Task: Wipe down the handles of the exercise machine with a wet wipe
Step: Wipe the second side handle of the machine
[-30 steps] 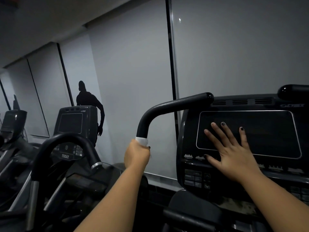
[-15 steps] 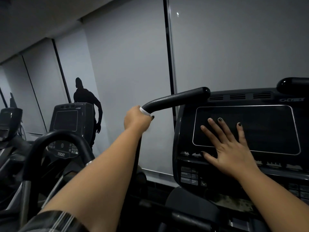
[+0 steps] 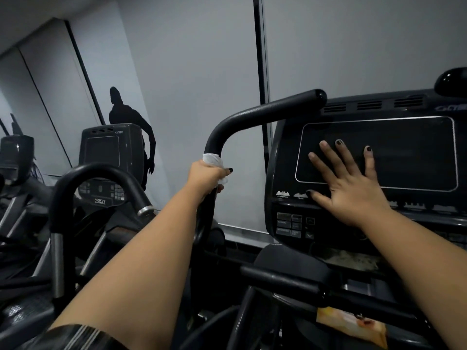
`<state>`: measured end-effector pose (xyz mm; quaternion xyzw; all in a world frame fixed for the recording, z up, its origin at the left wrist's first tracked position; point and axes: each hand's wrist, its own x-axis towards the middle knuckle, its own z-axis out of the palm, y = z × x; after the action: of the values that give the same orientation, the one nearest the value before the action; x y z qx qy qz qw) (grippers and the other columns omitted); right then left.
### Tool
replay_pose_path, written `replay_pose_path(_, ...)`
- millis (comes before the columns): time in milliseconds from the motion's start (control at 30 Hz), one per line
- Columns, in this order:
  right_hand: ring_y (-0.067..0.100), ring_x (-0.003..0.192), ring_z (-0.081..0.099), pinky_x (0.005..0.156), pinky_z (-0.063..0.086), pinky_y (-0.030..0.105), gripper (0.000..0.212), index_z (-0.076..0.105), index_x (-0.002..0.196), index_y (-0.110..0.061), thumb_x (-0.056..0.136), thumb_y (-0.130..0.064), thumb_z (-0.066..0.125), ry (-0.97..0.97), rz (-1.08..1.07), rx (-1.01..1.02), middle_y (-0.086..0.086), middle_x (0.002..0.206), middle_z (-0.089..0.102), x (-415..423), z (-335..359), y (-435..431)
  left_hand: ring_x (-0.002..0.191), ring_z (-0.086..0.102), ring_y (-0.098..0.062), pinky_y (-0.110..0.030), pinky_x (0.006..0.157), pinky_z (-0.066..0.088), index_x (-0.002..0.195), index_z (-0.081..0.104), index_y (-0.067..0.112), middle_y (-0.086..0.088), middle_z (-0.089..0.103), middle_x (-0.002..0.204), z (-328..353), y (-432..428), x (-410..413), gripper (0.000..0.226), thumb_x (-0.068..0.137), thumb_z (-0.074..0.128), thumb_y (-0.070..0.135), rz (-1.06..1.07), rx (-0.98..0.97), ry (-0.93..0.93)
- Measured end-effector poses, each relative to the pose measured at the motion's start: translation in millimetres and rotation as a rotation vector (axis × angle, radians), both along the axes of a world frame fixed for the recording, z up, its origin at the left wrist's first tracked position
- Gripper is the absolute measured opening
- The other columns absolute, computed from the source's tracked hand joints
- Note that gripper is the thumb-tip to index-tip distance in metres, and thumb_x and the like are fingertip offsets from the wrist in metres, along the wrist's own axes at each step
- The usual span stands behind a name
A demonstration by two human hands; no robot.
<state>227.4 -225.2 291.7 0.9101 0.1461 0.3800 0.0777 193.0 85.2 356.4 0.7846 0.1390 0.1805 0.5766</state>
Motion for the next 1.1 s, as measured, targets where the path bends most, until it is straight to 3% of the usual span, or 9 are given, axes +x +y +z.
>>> replay_pose_path(167, 0.017, 0.144, -0.031, 0.113, -0.019, 0.059, 0.086, -0.017, 0.151, -0.034, 0.089, -0.073, 0.026, 0.221, -0.013, 0.088, -0.006, 0.157, -0.032, -19, 16, 10, 0.048, 0.054, -0.025, -0.032, 0.057, 0.049, 0.083, 0.06, 0.002, -0.015, 0.06, 0.06, -30, 5, -8, 0.026, 0.075, 0.081, 0.014, 0.085, 0.065, 0.058)
replay_pose_path(333, 0.014, 0.146, 0.022, 0.121, 0.002, 0.051, 0.071, 0.023, 0.151, -0.027, 0.091, -0.064, 0.028, 0.282, 0.32, 0.584, -0.006, 0.16, 0.02, -86, -13, 53, 0.036, 0.053, -0.011, -0.026, 0.054, 0.048, 0.075, 0.055, 0.009, -0.004, 0.056, 0.054, -45, 2, -20, 0.029, 0.078, 0.081, 0.02, 0.129, 0.167, 0.119)
replay_pose_path(400, 0.012, 0.14, 0.031, 0.12, 0.019, 0.048, 0.071, 0.031, 0.148, -0.027, 0.088, -0.064, 0.028, 0.353, 0.487, 0.732, -0.007, 0.153, 0.034, -114, -39, 68, 0.046, 0.056, -0.014, -0.028, 0.059, 0.051, 0.081, 0.058, 0.009, -0.003, 0.058, 0.059, -56, 3, -29, 0.029, 0.077, 0.082, 0.024, 0.15, 0.213, 0.159)
replay_pose_path(500, 0.006, 0.137, 0.03, 0.119, 0.023, 0.044, 0.068, 0.029, 0.148, -0.028, 0.09, -0.063, 0.028, 0.472, 0.487, 0.797, -0.008, 0.15, 0.037, -126, -70, 81, 0.067, 0.065, -0.024, -0.034, 0.07, 0.056, 0.092, 0.064, 0.007, -0.008, 0.066, 0.074, -74, 6, -47, 0.038, 0.073, 0.083, 0.034, 0.167, 0.282, 0.252)
replay_pose_path(700, 0.015, 0.144, 0.026, 0.122, 0.01, 0.04, 0.064, 0.019, 0.152, -0.025, 0.098, -0.057, 0.026, 0.59, 0.319, 0.668, -0.004, 0.155, 0.031, -121, -82, 86, 0.076, 0.061, -0.026, -0.033, 0.06, 0.043, 0.091, 0.064, 0.014, -0.004, 0.062, 0.078, -84, 5, -65, 0.024, 0.084, 0.065, 0.037, 0.157, 0.625, 0.516)
replay_pose_path(833, 0.016, 0.143, 0.028, 0.122, 0.011, 0.042, 0.068, 0.019, 0.153, -0.024, 0.097, -0.063, 0.018, 0.596, 0.245, 0.541, -0.004, 0.154, 0.033, -126, -80, 89, 0.107, 0.058, -0.033, -0.038, 0.078, 0.042, 0.111, 0.052, 0.013, -0.006, 0.058, 0.108, -101, 11, -73, 0.072, 0.066, 0.066, 0.067, 0.127, 0.903, 0.683)
replay_pose_path(900, 0.016, 0.143, 0.028, 0.121, 0.012, 0.044, 0.07, 0.019, 0.153, -0.024, 0.096, -0.064, 0.016, 0.599, 0.219, 0.515, -0.003, 0.154, 0.034, -125, -81, 91, 0.11, 0.055, -0.035, -0.042, 0.087, 0.046, 0.105, 0.061, 0.015, -0.008, 0.056, 0.109, -90, 10, -90, 0.1, 0.053, 0.038, 0.098, -0.119, 1.13, 0.756)
replay_pose_path(967, 0.016, 0.142, 0.028, 0.121, 0.013, 0.046, 0.073, 0.019, 0.152, -0.024, 0.094, -0.067, 0.014, 0.597, 0.207, 0.507, -0.004, 0.153, 0.035, -125, -80, 91, 0.105, 0.057, -0.033, -0.042, 0.097, 0.045, 0.095, 0.066, 0.01, -0.009, 0.058, 0.096, -73, 10, -95, 0.094, 0.075, 0.021, 0.09, -0.277, 1.031, 0.782)
replay_pose_path(1100, 0.015, 0.142, 0.028, 0.121, 0.012, 0.049, 0.081, 0.019, 0.152, -0.025, 0.088, -0.072, 0.008, 0.589, 0.205, 0.481, -0.005, 0.152, 0.036, -127, -79, 90, 0.102, 0.06, -0.03, -0.035, 0.094, 0.046, 0.109, 0.061, 0.008, -0.009, 0.061, 0.093, -70, 11, -103, 0.045, 0.093, 0.05, 0.049, -0.196, 1.156, 0.778)
